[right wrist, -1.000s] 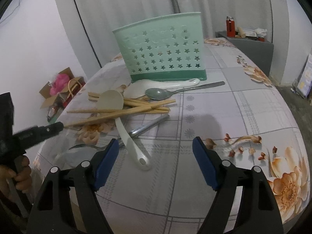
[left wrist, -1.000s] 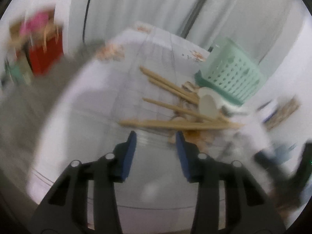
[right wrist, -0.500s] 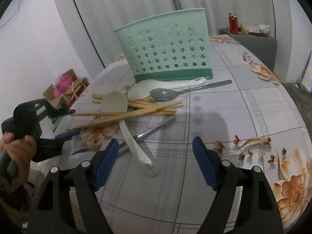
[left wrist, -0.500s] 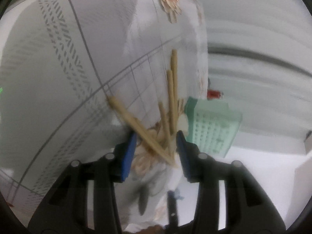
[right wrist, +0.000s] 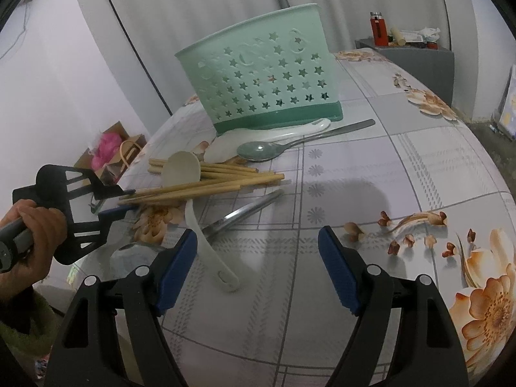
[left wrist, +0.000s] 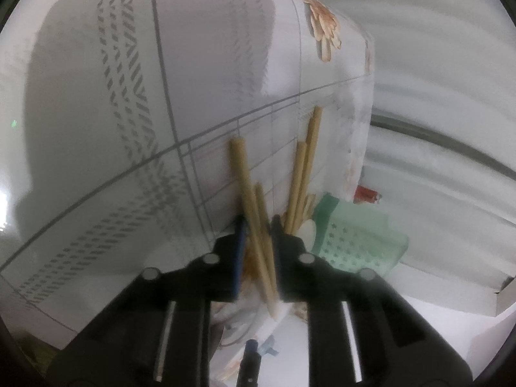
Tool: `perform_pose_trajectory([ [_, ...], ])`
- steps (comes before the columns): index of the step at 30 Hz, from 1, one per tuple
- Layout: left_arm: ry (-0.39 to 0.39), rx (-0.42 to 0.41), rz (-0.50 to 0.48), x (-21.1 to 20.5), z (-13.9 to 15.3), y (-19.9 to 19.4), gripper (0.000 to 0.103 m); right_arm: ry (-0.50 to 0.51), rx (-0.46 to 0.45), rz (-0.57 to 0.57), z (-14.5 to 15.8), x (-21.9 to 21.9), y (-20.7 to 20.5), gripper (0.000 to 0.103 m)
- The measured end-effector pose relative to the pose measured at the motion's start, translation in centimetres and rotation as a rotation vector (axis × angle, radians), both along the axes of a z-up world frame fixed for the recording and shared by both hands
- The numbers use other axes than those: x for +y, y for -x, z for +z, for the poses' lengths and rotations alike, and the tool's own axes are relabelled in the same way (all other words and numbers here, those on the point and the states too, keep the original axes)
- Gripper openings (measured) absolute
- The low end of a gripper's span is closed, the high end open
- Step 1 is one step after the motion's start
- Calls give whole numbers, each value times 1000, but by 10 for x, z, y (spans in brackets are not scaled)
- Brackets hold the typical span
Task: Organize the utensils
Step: 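Grasp a wooden chopstick with the left gripper and lift it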
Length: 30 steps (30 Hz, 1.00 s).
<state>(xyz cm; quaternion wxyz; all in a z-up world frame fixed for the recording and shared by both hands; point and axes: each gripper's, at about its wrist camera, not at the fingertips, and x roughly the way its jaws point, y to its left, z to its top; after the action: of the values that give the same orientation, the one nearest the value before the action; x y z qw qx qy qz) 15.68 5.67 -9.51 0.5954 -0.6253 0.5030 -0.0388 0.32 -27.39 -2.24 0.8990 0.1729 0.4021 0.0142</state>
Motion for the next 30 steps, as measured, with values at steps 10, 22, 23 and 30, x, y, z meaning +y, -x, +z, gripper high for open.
perform_pose_trajectory([
  [10,-62,-107,-22,-2,11,5,11,6,-4,-22,2,-6,6,76],
  [22,-207,-474,-186,-5,65,24,7,70,-47,-22,16,-3,8,73],
  [23,-216,-491,-191,-6,68,23,7,81,-55,-16,18,-2,8,72],
  [30,-353,-641,-241,-7,94,31,7,161,-138,131,43,18,-9,56],
])
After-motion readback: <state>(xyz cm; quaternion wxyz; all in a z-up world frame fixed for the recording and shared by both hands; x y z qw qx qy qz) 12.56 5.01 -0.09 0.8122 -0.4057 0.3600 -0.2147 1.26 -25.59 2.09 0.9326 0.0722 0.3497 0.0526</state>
